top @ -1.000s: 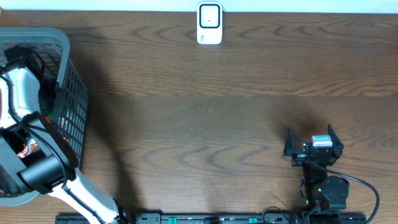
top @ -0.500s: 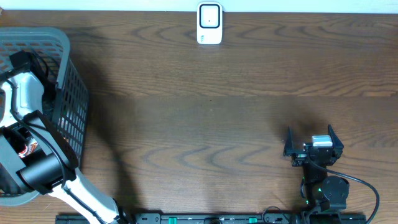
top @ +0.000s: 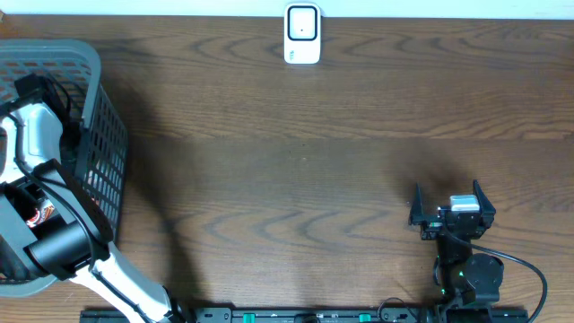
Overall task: Scan the item barcode
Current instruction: 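Grasp the green-lidded jar in the basket with the left gripper, then carry the jar to the table center and lower it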
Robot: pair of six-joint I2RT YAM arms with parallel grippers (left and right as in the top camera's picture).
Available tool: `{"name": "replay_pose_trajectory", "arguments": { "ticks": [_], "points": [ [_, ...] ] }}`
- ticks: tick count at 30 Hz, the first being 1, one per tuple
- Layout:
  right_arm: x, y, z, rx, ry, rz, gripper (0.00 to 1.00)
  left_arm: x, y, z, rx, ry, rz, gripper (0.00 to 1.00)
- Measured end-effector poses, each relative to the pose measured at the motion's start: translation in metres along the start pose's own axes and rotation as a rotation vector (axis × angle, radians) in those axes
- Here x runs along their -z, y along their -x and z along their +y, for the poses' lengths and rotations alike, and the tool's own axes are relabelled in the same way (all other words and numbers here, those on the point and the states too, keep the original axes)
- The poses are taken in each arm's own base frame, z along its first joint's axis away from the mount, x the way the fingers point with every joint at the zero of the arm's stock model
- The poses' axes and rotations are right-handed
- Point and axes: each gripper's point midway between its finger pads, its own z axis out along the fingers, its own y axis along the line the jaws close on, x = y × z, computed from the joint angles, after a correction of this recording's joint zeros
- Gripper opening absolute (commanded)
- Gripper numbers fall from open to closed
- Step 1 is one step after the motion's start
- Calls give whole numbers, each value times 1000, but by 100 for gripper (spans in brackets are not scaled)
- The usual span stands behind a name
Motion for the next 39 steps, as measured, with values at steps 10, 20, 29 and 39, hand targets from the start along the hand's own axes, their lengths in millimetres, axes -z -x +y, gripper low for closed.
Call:
{"name": "replay_pose_trajectory", "arguments": {
  "ticks": [10, 20, 29, 39],
  "points": [
    [0, 0, 0, 0, 0, 0, 99, 149, 21, 5, 38, -199, -270, 70],
    [0, 0, 0, 0, 0, 0, 99, 319, -50, 13, -35, -666, -498, 70],
    [0, 0, 0, 0, 0, 0, 99, 337, -165, -69, -408, -888, -262, 70],
    [0, 0, 0, 0, 0, 0, 99, 241, -280, -155, -842, -631, -53, 70]
  ]
}}
